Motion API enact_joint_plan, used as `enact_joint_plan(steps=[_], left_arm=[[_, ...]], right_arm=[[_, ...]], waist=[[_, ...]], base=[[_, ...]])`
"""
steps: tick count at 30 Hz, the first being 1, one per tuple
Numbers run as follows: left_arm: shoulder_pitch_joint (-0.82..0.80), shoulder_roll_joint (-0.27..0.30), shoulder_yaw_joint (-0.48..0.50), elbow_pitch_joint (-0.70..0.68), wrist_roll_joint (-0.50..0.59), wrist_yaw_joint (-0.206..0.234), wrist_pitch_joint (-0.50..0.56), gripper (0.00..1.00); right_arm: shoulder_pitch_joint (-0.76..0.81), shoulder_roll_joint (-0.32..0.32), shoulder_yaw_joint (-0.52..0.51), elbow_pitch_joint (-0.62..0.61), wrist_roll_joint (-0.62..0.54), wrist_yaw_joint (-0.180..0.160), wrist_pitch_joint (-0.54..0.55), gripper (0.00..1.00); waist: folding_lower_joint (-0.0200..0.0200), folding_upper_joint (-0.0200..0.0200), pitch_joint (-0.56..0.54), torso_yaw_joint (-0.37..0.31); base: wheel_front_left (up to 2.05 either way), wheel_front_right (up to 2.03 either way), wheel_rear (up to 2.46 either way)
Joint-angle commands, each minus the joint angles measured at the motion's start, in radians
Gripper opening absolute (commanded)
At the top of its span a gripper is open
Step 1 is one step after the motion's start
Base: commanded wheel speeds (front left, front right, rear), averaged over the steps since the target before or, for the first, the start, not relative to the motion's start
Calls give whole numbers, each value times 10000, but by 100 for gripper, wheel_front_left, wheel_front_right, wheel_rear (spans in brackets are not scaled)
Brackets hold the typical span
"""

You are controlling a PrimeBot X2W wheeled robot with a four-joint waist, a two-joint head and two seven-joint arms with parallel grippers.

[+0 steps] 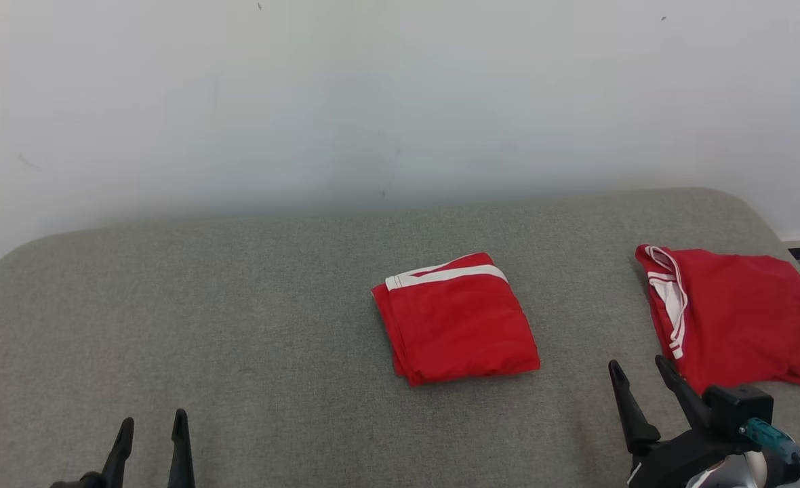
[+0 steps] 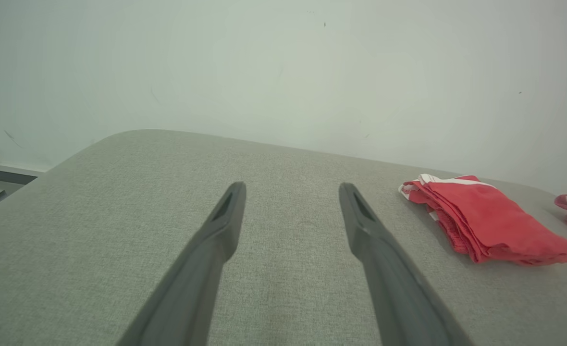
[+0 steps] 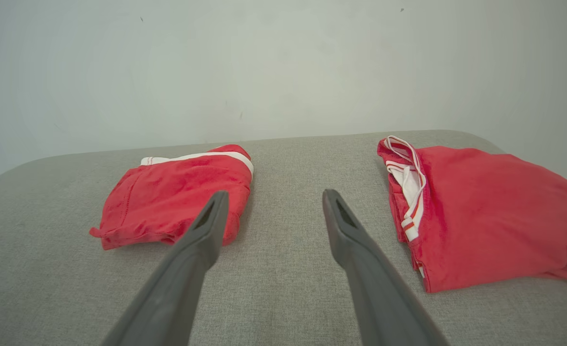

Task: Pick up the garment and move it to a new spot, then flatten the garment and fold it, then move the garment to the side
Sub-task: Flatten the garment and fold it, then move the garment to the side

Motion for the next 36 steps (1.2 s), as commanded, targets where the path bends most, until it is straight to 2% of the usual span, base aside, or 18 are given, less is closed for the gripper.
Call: enact_joint_plan(steps=[1, 18, 28, 30, 36], left_arm=[[-16, 25, 20, 25, 118, -51, 3, 100], [6, -76, -73, -57, 260, -90, 3, 100], [-241, -106, -307, -308, 310, -115, 3, 100], [-322, -121, -427, -463, 279, -120, 3, 100], [-585, -139, -850, -841, 207, -137, 3, 100]], right_arm=[[44, 1, 10, 12, 23, -29, -3, 100], [37, 47, 47, 119, 87, -29, 39, 100], [-525, -335, 117, 45, 272, -29, 439, 100], [-853, -496, 84, 197, 386, -29, 766, 100], [-2465, -609, -171, 1311, 1038, -29, 2627, 100]], waist=[[0, 0, 13, 3], [0, 0, 45, 103], [0, 0, 261, 876], [0, 0, 420, 1199], [0, 0, 1150, 2162]], base=[[0, 0, 0], [0, 0, 0], [0, 0, 0], [0, 0, 0], [0, 0, 0]])
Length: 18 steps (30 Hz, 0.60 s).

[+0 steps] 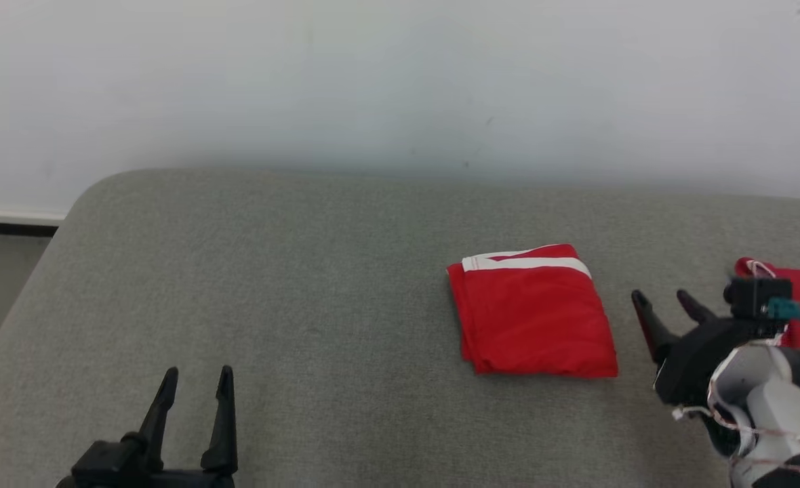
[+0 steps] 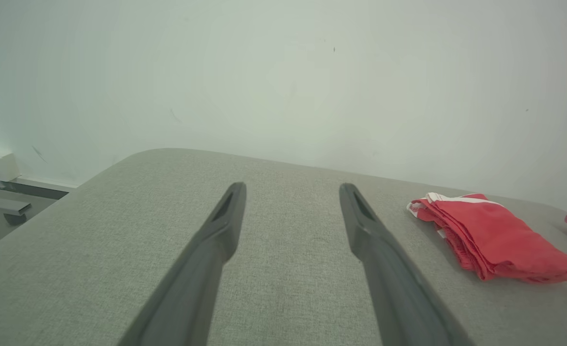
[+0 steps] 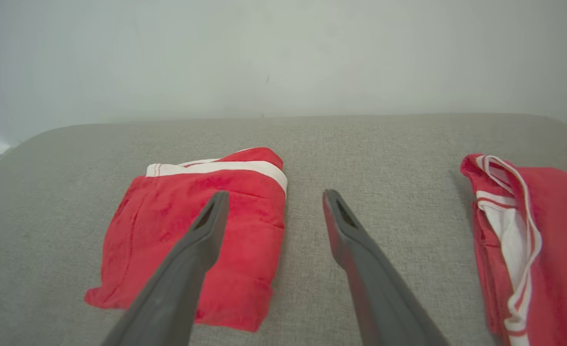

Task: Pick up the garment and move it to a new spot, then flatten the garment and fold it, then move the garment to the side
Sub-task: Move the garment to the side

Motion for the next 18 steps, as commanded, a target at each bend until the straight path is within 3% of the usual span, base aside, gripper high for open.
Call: enact_joint_plan(steps=[1, 10, 18], left_arm=[[-321, -6, -102, -122, -108, -45, 3, 100], [-864, -21, -641, -201, -531, 54, 3, 100], [-1059, -25, -921, -276, -855, 225, 3, 100]], right_arm=[[-470, -113, -172, 294, 163, -29, 300, 100], [-2382, -138, -970, 2506, 87, -29, 2023, 100], [-2819, 177, -1510, 4148, -543, -29, 2900, 100]], waist=[[0, 0, 828, 840], [0, 0, 1906, 2024], [0, 0, 2355, 2345]], base=[[0, 0, 0], [0, 0, 0], [0, 0, 0]])
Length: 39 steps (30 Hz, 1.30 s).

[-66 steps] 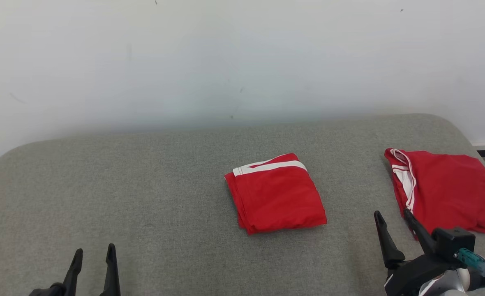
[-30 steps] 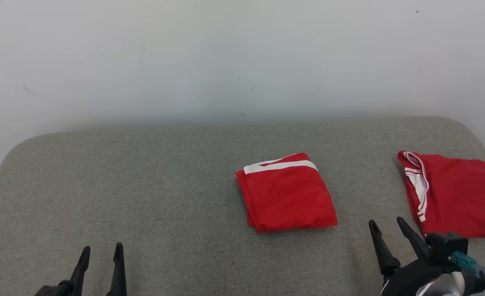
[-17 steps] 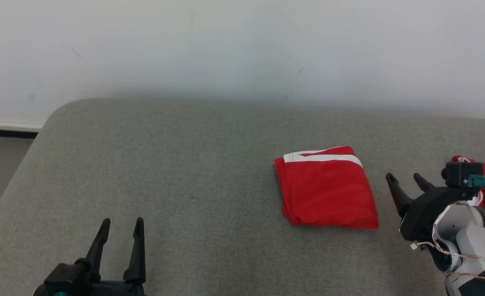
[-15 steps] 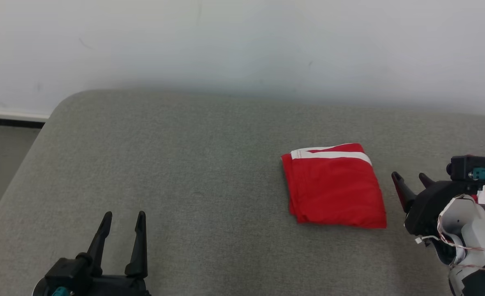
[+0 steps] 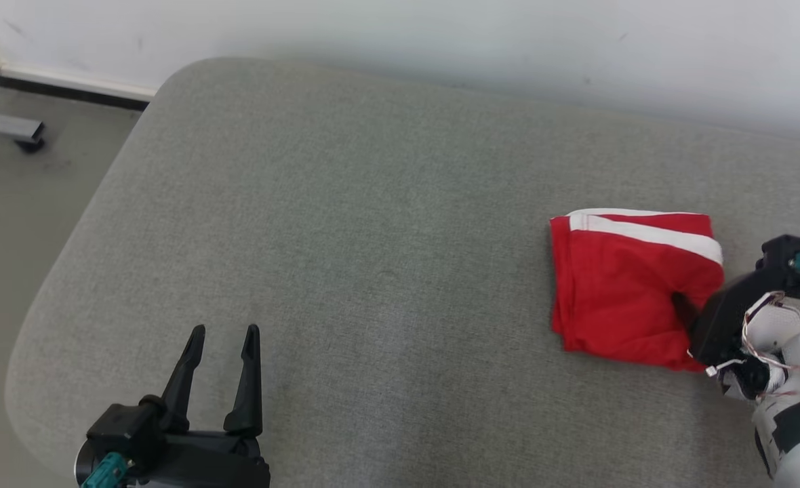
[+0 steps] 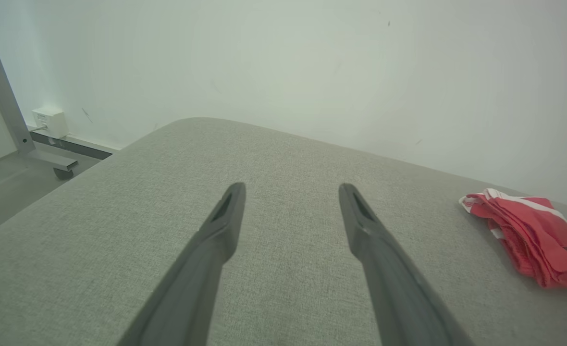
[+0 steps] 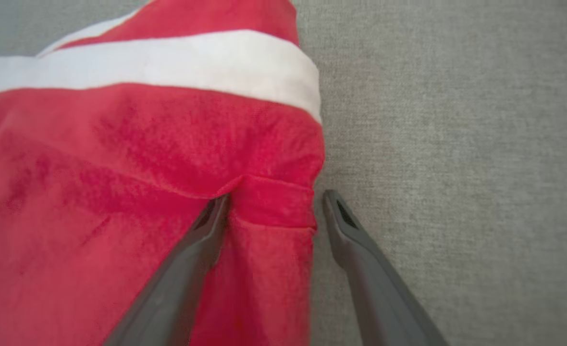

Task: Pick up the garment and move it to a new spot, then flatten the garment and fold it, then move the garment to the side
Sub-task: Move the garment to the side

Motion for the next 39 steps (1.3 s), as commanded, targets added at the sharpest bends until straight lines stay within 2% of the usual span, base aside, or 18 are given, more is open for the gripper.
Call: enact_joint_plan(steps=[1, 3, 4, 5, 6, 11, 16, 17, 20, 21, 27, 33, 39], left_arm=[[-161, -12, -6, -43, -69, 49, 3, 100], [-215, -13, -12, -30, -66, 75, 3, 100], [-243, -13, -1, -33, -65, 79, 1, 100], [-259, -10, 17, -49, -60, 73, 3, 100], [-272, -12, 5, -53, -39, 70, 3, 100], [-313, -14, 56, -70, -65, 65, 3, 100], [-265, -9, 150, -157, -113, 109, 3, 100], [-265, -9, 150, -157, -113, 109, 3, 100], [-208, 1, 299, -190, -102, 87, 3, 100], [-152, -6, 429, -240, -77, 107, 3, 100], [-307, -5, 486, -324, 26, 60, 3, 100], [-558, -1, 368, -329, 111, 13, 3, 100], [-885, -2, 442, -229, 344, -74, 3, 100]], right_arm=[[71, 262, -8, 304, -58, -28, 257, 100], [135, 483, 131, 508, -82, 7, 611, 100], [139, 531, 237, 562, -110, 9, 758, 79], [141, 567, 402, 544, -148, 21, 884, 37], [138, 573, 568, 472, -179, 27, 958, 0], [-183, 3, 1709, -331, -504, 3, 1076, 0], [-1016, -936, 3457, -1717, -506, -6, 1506, 0], [-1016, -936, 3457, -1717, -506, -6, 1506, 0], [-1468, -1397, 4606, -2654, -92, -6, 1939, 0], [-1829, -1731, 5433, -3302, 180, -6, 2254, 0], [-2834, -2673, 6995, -4644, 988, -15, 2707, 0], [-3334, -3469, 7497, -4683, 1374, -17, 2226, 0], [-3370, -3751, 6798, -3839, 1532, -17, 1463, 0]], waist=[[-2, -2, 410, 358], [-2, -2, 429, 316], [-2, -2, 432, 275], [-2, -2, 430, 207], [-2, -2, 418, 135], [-2, -2, 281, -333], [-2, -2, 155, -1122], [-2, -2, 155, -1122], [-2, -2, 120, -1727], [-2, -2, 136, -2209], [-2, -2, 260, -3372], [-2, -2, 552, -4210], [-2, -2, 982, -4746]], base=[[0, 0, 0], [0, 0, 0], [0, 0, 0], [0, 0, 0], [0, 0, 0], [0, 0, 0], [0, 0, 0], [0, 0, 0], [0, 0, 0], [0, 0, 0], [0, 0, 0], [0, 0, 0], [0, 0, 0]])
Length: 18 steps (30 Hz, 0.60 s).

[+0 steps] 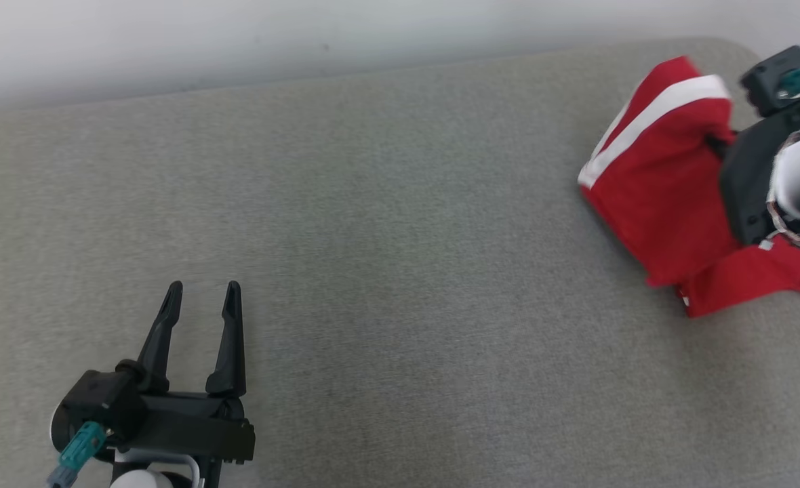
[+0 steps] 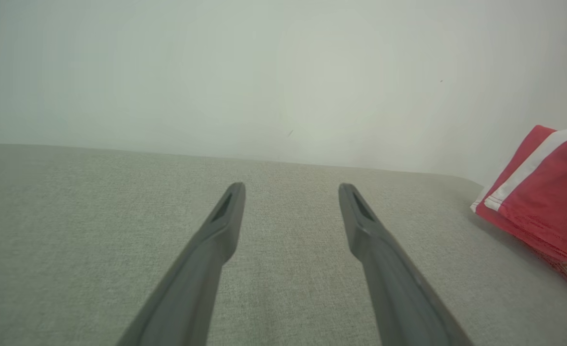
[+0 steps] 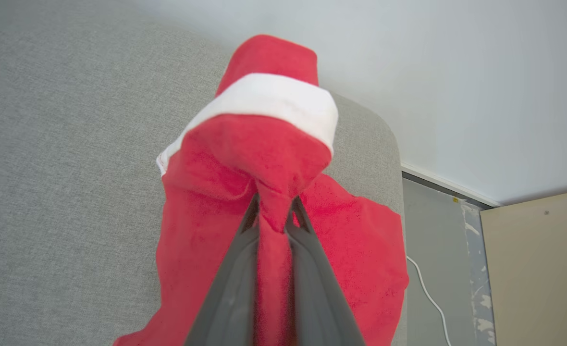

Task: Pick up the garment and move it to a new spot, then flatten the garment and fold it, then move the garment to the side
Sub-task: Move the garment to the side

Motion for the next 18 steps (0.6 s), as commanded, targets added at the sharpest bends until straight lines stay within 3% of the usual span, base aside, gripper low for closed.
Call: enact_joint_plan(steps=[1, 9, 18], left_arm=[[-144, 16, 48, 32, 98, -7, 3, 100], [-550, 165, -19, 72, 384, -120, 3, 100], [-1073, 367, -261, -119, 451, -149, 3, 100]], right_arm=[[-50, -66, -171, 139, -27, -2, -199, 0], [44, -169, -1167, 1542, -875, -2, -1451, 0], [-120, -416, -2042, 2955, -2838, -2, -2583, 2]], waist=[[-1, -1, 478, -501], [-1, -1, 1181, -500], [-1, -1, 1957, 7]], base=[[0, 0, 0], [0, 0, 0], [0, 0, 0]])
